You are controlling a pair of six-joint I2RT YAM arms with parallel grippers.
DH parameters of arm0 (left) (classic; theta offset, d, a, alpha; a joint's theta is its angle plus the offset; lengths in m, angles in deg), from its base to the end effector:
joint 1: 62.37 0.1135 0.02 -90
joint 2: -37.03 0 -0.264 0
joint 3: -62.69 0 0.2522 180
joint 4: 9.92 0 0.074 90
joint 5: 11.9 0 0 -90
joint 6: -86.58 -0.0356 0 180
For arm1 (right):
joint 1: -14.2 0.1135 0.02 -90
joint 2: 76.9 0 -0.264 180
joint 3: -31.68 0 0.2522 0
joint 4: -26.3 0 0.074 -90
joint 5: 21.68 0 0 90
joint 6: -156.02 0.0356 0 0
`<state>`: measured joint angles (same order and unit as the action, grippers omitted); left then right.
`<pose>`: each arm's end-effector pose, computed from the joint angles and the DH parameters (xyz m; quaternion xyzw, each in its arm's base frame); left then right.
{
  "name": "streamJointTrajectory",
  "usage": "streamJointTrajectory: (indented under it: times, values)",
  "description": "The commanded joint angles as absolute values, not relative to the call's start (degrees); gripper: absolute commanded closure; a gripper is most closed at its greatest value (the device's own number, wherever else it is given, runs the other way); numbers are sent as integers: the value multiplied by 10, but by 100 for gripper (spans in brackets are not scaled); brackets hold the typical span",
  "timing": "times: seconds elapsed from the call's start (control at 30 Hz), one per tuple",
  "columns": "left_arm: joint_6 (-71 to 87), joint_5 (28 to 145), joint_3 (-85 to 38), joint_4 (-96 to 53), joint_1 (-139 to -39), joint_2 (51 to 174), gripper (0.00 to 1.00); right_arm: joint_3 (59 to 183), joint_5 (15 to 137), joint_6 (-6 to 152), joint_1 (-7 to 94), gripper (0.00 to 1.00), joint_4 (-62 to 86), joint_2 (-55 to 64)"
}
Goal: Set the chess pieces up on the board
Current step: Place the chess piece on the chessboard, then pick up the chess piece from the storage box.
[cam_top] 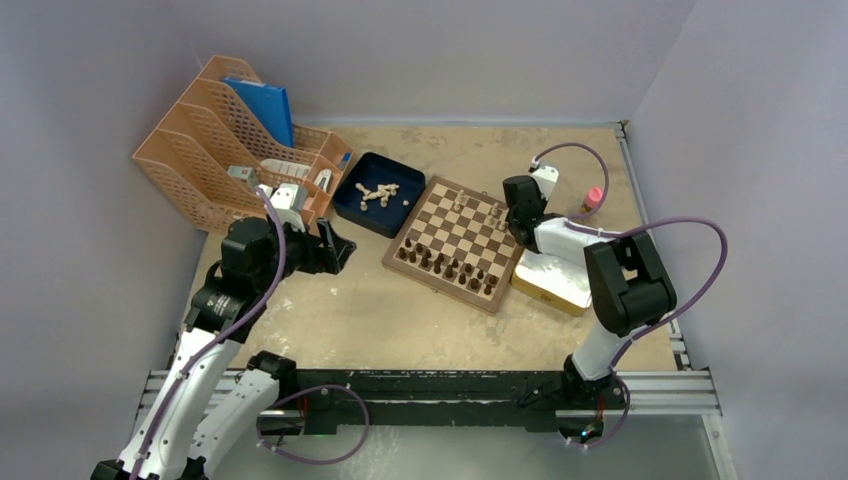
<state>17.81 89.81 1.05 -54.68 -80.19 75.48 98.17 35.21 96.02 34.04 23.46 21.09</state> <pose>0.1371 -0.0517 0.3370 0.0329 0.8240 -0.2665 0.4990 0.3428 0.1030 0.1846 0.2076 0.8326 -0.0400 0.5120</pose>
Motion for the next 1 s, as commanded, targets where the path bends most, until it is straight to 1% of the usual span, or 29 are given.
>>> streamJointTrajectory:
  times: [0.0,0.1,0.53,0.77,0.87,0.97]
  values:
    - [170,893,8,-529,-805,752,20,1007,338,961,338,71,237,205]
    - [171,894,9,-529,-805,753,20,1018,321,962,339,70,227,199]
    - [171,889,9,-529,-805,752,20,1067,329,945,339,67,187,146]
    - [171,881,8,-531,-805,750,20,1109,436,915,358,67,208,119]
    - [171,880,7,-533,-805,751,20,1138,471,911,385,67,216,129]
    - [171,877,7,-534,-805,751,20,1176,481,906,424,67,226,157]
